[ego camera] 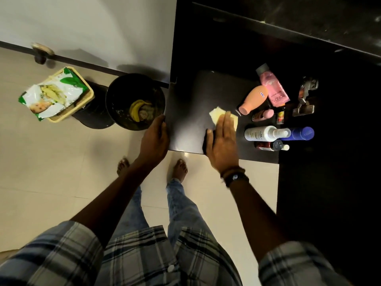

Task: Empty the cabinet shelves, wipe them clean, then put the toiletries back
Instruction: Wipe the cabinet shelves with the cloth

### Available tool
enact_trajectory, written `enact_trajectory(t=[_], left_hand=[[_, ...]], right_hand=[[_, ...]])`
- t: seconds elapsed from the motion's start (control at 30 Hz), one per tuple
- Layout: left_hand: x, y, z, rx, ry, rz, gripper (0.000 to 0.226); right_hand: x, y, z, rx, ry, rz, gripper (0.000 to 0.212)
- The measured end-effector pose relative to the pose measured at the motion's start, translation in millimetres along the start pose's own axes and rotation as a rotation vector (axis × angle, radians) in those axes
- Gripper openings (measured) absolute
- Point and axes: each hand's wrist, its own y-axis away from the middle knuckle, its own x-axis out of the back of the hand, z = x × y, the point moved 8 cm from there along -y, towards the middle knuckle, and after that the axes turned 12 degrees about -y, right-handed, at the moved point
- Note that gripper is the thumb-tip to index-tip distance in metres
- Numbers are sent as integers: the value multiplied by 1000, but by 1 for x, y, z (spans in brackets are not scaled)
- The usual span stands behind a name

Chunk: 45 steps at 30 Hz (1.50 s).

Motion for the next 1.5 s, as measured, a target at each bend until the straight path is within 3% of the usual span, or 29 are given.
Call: enact_trajectory(t=[0.17,0.37,0.5,0.67,0.83,0.93,1.0,1.07,1.2,1.33,1.43,1.5], left_hand=[[-3,2,-2,-6,-3,-31,37],[-6,-3,-7,10,10,-34,34],[-6,-6,-10,39,6,-27,33],[-8,-5,-11,47,16,-29,41],[-6,-7,-8,52,22,-29,38],[-1,-13,-5,13,-13,-42,34],[1,-18,-10,21,-19,-51,34],[4,-22,-17,53,-5,-51,40],[10,-25,-25,115,21,-27,47],[11,-24,-18,106,43,-25,45],[1,-17,-10,66,36,-79,45],[-5,-12,-5,31,28,-101,43]], right_hand=[[-1,-80,-22,-69,-120,54,63],[-16,-21,-46,100,-57,-24,58],[0,12,-9,-26,-44,55,55],[9,-35,-8,-93,-79,127,54],[-10,-75,-47,228,-43,-56,56],[16,-131,-16,91,-27,66,65],[24,-159,-3,-44,1,50,67],[15,-167,-15,-63,20,10,64],[-18,-127,-68,143,-104,4,56],[-49,-23,-96,249,-94,-72,53],[-54,42,-81,239,-169,-86,53],[-40,59,-53,186,-86,-6,50]])
